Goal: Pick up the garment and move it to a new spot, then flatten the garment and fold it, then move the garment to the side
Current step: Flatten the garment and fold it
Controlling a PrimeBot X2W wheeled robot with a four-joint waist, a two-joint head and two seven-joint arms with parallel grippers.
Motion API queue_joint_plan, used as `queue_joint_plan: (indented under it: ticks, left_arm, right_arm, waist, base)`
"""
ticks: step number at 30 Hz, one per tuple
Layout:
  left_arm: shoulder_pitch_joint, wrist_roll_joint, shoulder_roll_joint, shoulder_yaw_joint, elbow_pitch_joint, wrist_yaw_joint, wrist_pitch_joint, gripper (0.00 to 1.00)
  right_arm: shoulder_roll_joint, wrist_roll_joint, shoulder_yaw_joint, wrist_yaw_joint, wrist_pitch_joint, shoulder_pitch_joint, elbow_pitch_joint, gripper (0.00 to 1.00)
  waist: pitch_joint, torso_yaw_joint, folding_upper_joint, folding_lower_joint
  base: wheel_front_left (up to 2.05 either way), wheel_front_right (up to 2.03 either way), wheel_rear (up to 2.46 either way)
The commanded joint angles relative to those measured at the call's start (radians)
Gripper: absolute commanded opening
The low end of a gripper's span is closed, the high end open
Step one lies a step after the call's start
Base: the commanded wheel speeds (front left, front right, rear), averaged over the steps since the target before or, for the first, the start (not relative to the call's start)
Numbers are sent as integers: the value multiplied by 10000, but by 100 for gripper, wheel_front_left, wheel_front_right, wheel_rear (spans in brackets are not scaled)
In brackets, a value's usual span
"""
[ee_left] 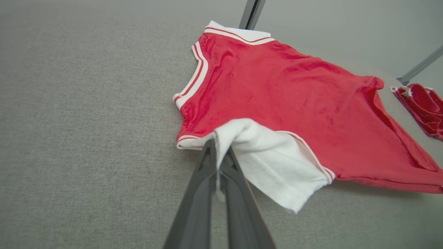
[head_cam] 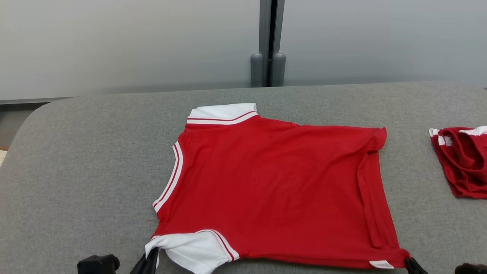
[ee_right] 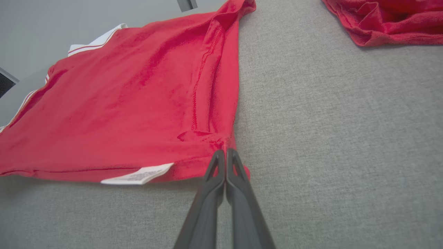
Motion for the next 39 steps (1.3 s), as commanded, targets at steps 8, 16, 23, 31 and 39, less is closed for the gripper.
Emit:
queue_joint_plan:
  ticks: [8, 16, 23, 31, 39]
  left_arm:
    - [-1793, -881, 78, 412, 1147, -330, 323, 0]
    - [-3716, -1450, 201, 634, 2524, -821, 281, 17]
    - [-4755, -651, 216, 580, 3105, -1062, -1877, 100]
    - [-4489, 591, 84, 551, 3123, -384, -4351, 100]
    - [-3522, 1201, -68, 389, 2736, 60, -5204, 100]
  right_arm:
    - [-145, 116, 72, -2, 356, -1671, 174, 0]
    - [-389, 378, 469, -2, 62, -3385, 892, 8]
    - [-448, -80, 729, -2, -1846, -4159, 792, 100]
    - [-576, -1201, 976, -2, -3963, -4074, 80, 100]
    - [-568, -1956, 829, -2, -3974, -3199, -314, 100]
  waist:
    - [1092, -412, 0, 0]
    - [1993, -539, 0, 0]
    - [2513, -553, 0, 0]
    - [2331, -646, 0, 0]
    - [1638, -589, 0, 0]
  base:
    - [0, 0, 0]
    - [0, 0, 0]
    - [0, 0, 0]
    - [0, 0, 0]
    - [0, 0, 0]
